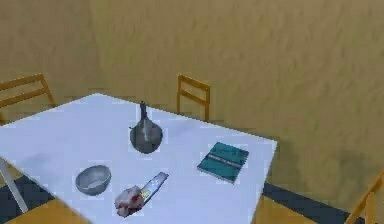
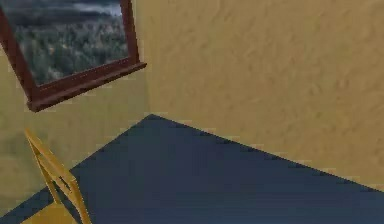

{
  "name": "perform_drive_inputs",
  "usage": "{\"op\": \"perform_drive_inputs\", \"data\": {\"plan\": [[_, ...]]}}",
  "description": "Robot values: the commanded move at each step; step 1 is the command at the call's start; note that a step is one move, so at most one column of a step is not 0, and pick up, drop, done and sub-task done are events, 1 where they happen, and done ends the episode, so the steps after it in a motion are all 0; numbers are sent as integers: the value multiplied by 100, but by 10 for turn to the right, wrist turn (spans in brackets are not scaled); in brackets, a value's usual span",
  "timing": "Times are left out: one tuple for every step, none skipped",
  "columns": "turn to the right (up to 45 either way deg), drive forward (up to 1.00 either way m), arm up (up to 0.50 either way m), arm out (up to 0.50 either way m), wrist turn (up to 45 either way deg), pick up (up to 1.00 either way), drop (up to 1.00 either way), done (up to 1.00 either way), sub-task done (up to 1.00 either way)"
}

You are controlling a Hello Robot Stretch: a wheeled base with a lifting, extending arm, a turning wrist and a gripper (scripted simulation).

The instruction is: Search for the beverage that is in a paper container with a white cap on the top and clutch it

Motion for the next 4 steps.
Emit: {"op": "perform_drive_inputs", "data": {"plan": [[450, 0, 0, 0, 0, 0, 0, 0, 0], [450, 0, 0, 0, 0, 0, 0, 0, 0], [450, 0, 0, 0, 0, 0, 0, 0, 0], [150, 0, 0, 0, 0, 0, 0, 0, 0]]}}
